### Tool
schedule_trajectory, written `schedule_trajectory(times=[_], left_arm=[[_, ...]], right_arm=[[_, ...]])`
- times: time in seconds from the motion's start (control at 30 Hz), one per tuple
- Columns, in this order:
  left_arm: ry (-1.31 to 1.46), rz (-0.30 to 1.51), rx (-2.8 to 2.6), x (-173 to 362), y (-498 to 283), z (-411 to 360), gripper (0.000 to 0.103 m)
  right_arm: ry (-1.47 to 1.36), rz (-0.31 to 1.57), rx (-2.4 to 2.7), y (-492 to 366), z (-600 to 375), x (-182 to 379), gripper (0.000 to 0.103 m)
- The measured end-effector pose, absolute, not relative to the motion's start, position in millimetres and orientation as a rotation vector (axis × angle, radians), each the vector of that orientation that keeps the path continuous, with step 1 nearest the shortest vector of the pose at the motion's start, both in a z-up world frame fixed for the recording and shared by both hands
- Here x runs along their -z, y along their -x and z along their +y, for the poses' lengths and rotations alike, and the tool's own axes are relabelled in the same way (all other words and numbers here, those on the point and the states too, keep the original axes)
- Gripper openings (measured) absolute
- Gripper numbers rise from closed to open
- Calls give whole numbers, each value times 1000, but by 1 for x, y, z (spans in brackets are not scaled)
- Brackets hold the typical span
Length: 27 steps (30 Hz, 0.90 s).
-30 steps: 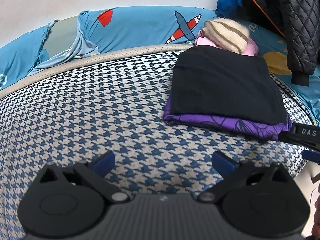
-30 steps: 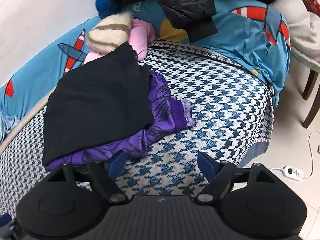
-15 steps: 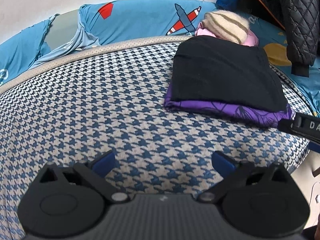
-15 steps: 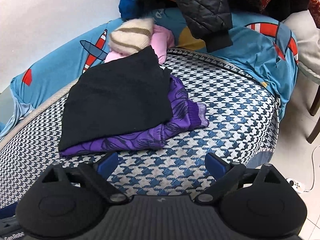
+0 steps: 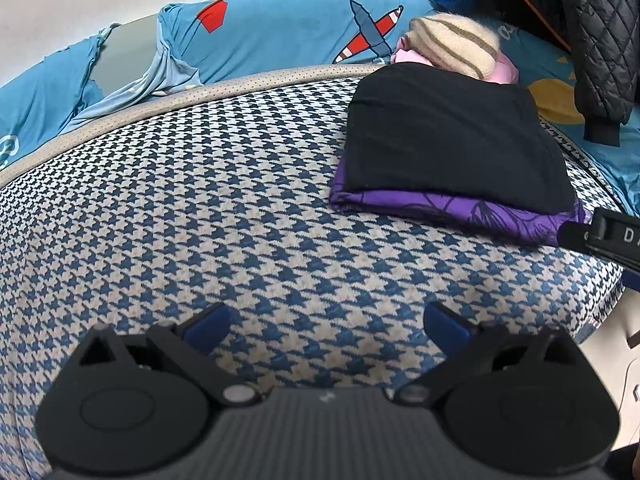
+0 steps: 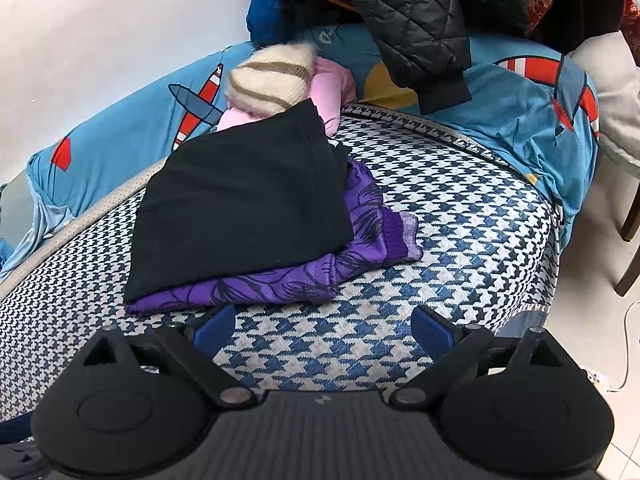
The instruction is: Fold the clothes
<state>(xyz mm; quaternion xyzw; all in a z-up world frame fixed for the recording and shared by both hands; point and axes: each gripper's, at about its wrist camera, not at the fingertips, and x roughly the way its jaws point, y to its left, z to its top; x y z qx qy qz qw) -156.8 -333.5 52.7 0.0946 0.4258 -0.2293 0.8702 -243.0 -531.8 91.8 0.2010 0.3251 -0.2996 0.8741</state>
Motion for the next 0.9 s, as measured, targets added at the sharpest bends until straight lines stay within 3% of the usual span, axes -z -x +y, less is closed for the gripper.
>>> schedule_trajectory(times=[0.9], left_arm=[[-200, 906, 485, -50, 157, -334, 103]], right_arm=[[-414, 686, 619, 242, -530, -93, 95]])
